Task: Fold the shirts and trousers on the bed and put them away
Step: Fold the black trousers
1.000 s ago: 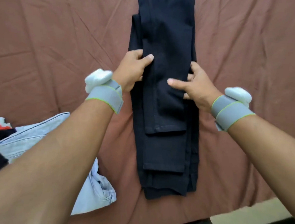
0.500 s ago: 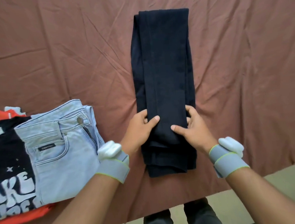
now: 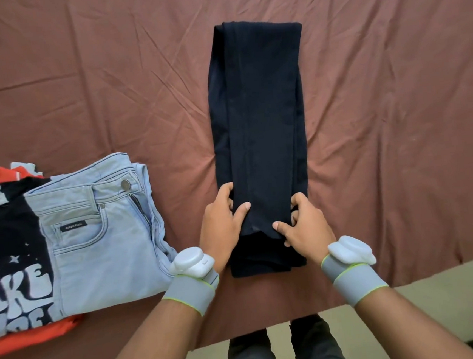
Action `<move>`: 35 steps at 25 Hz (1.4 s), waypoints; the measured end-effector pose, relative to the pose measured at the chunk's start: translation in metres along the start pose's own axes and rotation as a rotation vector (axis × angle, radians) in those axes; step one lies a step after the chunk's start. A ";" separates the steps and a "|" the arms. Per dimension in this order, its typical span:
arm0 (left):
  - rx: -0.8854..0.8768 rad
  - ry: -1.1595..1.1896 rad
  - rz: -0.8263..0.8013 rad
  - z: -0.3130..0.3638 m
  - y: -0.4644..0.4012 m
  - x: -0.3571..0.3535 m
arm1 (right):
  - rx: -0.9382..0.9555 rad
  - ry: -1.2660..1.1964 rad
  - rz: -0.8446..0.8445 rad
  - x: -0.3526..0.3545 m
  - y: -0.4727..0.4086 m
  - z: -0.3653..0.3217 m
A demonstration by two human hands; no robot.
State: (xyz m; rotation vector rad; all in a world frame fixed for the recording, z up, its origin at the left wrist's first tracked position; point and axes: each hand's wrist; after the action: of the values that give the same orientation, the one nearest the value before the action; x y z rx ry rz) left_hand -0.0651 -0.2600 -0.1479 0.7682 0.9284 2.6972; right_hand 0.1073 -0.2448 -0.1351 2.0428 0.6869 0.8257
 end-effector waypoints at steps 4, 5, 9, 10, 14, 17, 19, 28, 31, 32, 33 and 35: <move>0.039 0.067 0.085 -0.003 0.011 -0.003 | -0.026 -0.049 0.073 -0.004 0.005 0.005; 0.075 0.080 0.069 -0.002 0.012 -0.004 | -0.040 -0.129 0.114 -0.004 0.005 0.005; 0.070 0.141 -0.051 0.001 0.004 -0.002 | 0.019 -0.475 0.129 0.002 -0.001 0.003; 0.042 0.130 -0.038 0.000 0.007 -0.003 | 0.053 -0.503 0.158 0.002 0.000 0.005; 0.082 -0.045 0.135 -0.012 0.026 -0.011 | 0.014 -0.224 0.267 -0.008 0.007 0.019; 0.158 0.128 0.059 -0.011 0.031 -0.011 | 0.041 -0.264 0.339 -0.009 0.010 0.015; 0.263 0.260 -0.069 -0.012 0.023 -0.007 | 0.067 -0.350 0.247 -0.007 0.008 0.007; -0.061 0.787 -0.236 0.044 -0.006 0.066 | 0.485 -0.864 0.031 0.063 0.006 -0.042; -0.114 0.804 -0.236 0.106 -0.075 0.125 | 0.515 -1.353 -0.132 0.125 -0.022 -0.098; -0.117 0.788 -0.277 0.123 -0.096 0.141 | 0.521 -1.470 -0.115 0.144 -0.041 -0.114; -0.090 0.741 -0.296 0.132 -0.117 0.150 | 0.505 -1.480 -0.066 0.156 -0.059 -0.127; -0.005 0.499 -0.325 0.121 -0.157 0.155 | 0.366 -1.128 0.126 0.157 -0.098 -0.131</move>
State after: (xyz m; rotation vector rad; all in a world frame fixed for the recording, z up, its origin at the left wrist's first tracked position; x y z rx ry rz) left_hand -0.1315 -0.0224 -0.0996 -0.0747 1.0325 2.6261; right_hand 0.0921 -0.0199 -0.1077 2.4419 0.0482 -0.4780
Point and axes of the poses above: each hand's wrist, its own y-axis away from the middle knuckle, its own x-axis out of the back of the hand, z = x × y, and after that the axes turned 15 degrees about -z, right-handed
